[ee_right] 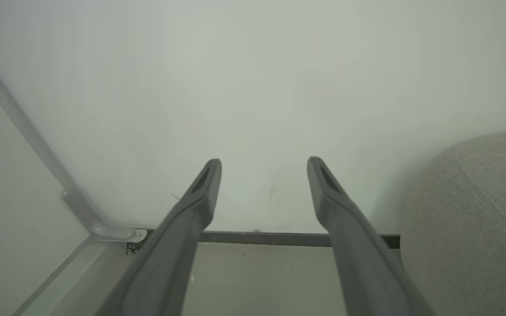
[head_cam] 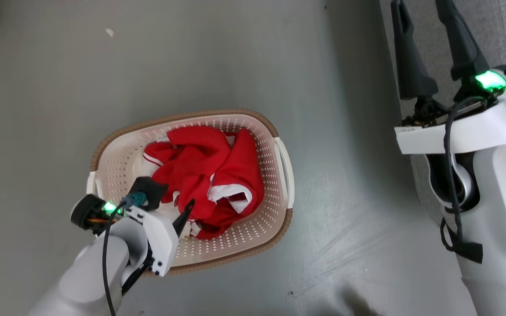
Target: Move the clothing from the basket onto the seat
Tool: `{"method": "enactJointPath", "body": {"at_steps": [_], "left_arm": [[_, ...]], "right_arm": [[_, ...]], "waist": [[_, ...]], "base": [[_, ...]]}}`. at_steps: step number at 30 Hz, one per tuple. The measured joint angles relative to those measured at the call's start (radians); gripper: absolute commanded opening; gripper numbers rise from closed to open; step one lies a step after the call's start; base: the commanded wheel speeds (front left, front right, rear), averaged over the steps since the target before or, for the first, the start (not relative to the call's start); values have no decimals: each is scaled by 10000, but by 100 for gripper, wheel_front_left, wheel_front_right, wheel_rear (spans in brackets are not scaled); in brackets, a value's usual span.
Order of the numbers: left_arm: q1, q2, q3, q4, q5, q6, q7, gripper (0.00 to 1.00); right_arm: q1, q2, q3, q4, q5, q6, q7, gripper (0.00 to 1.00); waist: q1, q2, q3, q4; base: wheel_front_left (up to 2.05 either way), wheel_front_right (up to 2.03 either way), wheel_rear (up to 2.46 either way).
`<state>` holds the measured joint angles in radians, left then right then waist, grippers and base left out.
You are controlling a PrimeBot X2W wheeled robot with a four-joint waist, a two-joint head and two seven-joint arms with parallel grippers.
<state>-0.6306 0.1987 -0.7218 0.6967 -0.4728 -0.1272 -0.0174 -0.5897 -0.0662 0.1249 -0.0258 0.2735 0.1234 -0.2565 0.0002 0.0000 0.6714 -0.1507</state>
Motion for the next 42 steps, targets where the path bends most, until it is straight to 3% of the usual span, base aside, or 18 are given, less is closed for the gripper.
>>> {"method": "enactJointPath", "body": {"at_steps": [26,28,30,42], "left_arm": [[-1483,393,-644,761,-552,0,807,100],[-1514,416,-755,775,-598,0,897,96],[-1546,422,-798,794,-690,0,895,0],[-1819,474,-968,838,-1083,0,765,0]], "right_arm": [[-1373,65,199,-284,399,0,-2,100],[-1377,67,207,-284,424,0,-2,100],[-1399,69,215,-282,426,0,-2,100],[-1732,71,213,-213,541,0,-2,100]], "waist": [[0,0,1733,-723],[0,0,1821,-777],[0,0,1904,-827],[0,0,2058,-889]], "base": [[0,0,0],[0,0,0],[0,0,0],[0,0,0]]}}
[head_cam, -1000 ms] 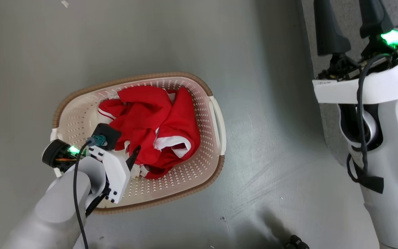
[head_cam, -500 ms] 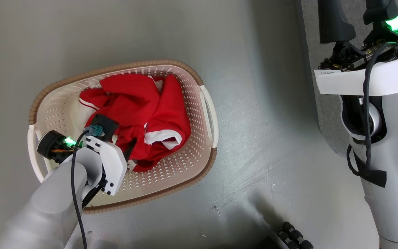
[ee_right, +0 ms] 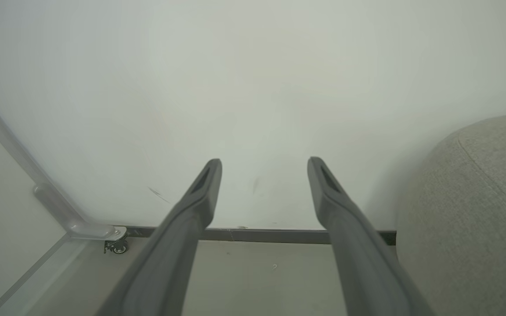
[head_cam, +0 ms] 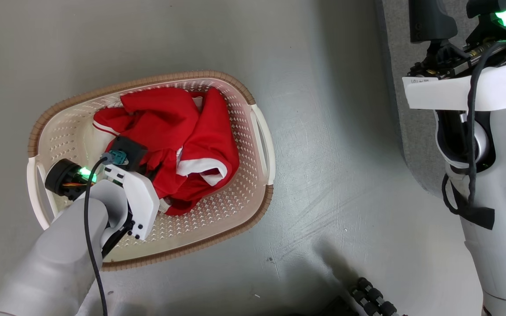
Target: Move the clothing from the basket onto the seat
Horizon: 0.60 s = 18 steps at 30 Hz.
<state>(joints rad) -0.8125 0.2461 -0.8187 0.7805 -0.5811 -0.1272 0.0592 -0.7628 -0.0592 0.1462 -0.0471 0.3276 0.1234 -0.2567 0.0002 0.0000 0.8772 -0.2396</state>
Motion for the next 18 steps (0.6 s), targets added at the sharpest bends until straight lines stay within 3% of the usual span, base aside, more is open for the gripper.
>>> {"method": "enactJointPath", "body": {"at_steps": [18], "left_arm": [[29,-19,554,-174,-702,0,-1114,0]], "right_arm": [[-1,-2,-148,324,-199,0,0,100]], "waist": [[0,0,-527,391]], "base": [[0,0,0]]}}
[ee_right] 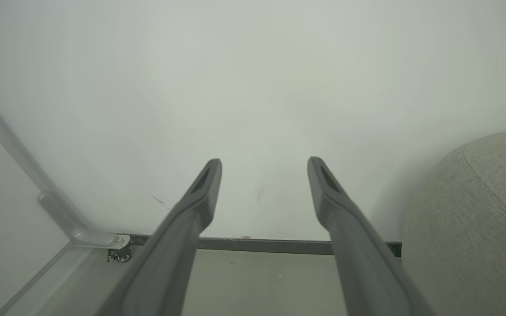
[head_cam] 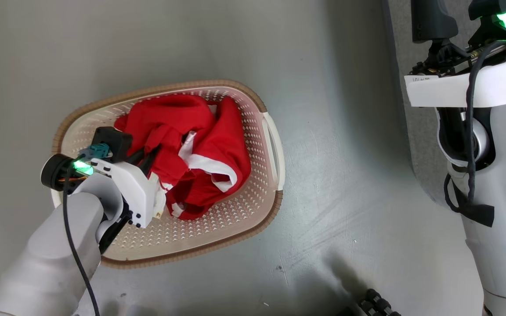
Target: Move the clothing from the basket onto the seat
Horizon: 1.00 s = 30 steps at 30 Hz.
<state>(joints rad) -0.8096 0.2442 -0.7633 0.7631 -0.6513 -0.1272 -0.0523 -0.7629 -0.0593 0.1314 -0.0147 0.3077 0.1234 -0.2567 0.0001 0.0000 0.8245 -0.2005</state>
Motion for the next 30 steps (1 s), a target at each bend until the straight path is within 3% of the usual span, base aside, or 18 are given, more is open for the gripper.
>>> {"method": "enactJointPath", "body": {"at_steps": [15,30], "left_arm": [[619,0,598,-550,-568,0,-1352,0],[1184,-107,963,-1214,-1049,0,-1785,0]], "right_arm": [[12,-163,61,336,-253,0,0,100],[632,-491,27,736,-295,0,0,100]], "waist": [[0,0,-869,609],[-1,0,-2001,1159]], "base": [[0,0,0],[0,0,0]]}}
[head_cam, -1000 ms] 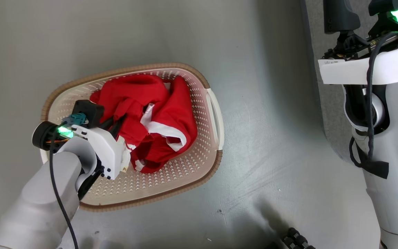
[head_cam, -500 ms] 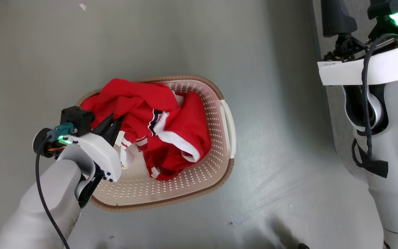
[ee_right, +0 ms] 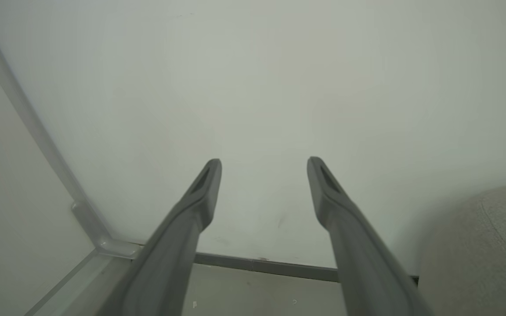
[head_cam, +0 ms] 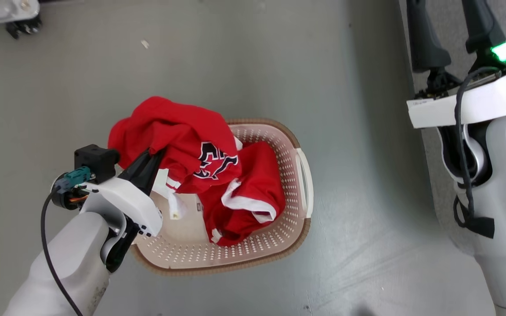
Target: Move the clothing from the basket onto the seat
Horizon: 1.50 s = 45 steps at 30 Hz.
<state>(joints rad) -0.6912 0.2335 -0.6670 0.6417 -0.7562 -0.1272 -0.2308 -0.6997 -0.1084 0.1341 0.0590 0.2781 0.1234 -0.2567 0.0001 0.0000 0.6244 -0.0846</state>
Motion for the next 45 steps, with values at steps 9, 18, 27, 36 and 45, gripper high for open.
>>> {"method": "enactJointPath", "body": {"at_steps": [9,18,27,36,45], "left_arm": [[249,146,777,-702,-316,0,-174,0],[474,341,1824,-1756,-121,2,-186,0],[781,439,3085,-2899,485,104,-186,0],[1387,435,3810,-3402,851,119,-186,0],[2112,405,4372,-3730,1202,184,-186,0]], "right_arm": [[550,-155,17,209,0,0,0,100],[1166,-278,38,387,2,0,0,100],[1748,-293,119,497,23,0,0,100],[2397,-291,357,694,123,0,0,100],[2953,-305,573,840,213,0,0,100]], "waist": [[0,0,-807,285],[0,0,-1641,486],[0,0,-2456,592],[0,0,-3258,588],[-1,0,-4037,539]], "base": [[0,0,0],[0,0,0],[0,0,0],[0,0,0],[0,0,0]]}}
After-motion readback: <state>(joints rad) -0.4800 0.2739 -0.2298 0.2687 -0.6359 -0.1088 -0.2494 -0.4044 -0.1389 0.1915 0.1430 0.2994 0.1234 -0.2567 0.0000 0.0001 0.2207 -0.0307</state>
